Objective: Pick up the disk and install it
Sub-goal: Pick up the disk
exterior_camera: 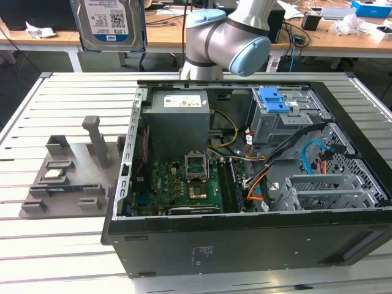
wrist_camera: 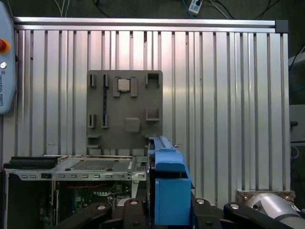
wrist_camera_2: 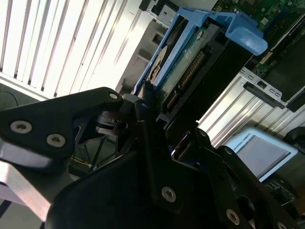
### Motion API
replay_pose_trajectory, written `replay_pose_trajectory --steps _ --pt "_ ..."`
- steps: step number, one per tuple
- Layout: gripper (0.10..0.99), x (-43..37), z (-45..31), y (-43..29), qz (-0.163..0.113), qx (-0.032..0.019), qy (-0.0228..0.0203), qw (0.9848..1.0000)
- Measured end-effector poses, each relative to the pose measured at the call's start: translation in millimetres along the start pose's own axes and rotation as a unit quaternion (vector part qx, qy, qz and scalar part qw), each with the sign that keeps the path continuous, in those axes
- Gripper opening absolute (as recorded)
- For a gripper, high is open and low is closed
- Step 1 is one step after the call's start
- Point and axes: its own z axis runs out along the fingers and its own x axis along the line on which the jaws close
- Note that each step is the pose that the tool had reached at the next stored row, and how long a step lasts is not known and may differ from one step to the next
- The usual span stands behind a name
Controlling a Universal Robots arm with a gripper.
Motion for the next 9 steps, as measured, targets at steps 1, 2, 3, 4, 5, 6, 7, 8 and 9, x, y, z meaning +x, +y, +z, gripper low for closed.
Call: replay_pose_trajectory --steps 1,2,3,4,5,6,7,8,9 --pt "0.365 0.0 0.1 -1.6 0.000 0.0000 0.0000 1.0000" --pt "0.365 0.0 0.2 -3.6 0.000 0.0000 0.0000 1.0000" --pt "0.365 0.0 0.3 -5.3 0.000 0.0000 0.0000 1.0000" --pt "0.365 0.0 0.5 -7.5 0.000 0.0000 0.0000 1.0000" --pt "0.365 0.0 0.5 -9.2 0.000 0.0000 0.0000 1.0000" --pt "0.365 0.0 0.6 -11.0 0.000 0.0000 0.0000 1.0000" --pt "0.365 0.0 0.8 -14.0 0.000 0.0000 0.0000 1.0000" --pt "0.365 0.0 0.9 -16.9 0.000 0.0000 0.0000 1.0000" --pt "0.365 0.0 1.0 -18.9 0.000 0.0000 0.0000 1.0000"
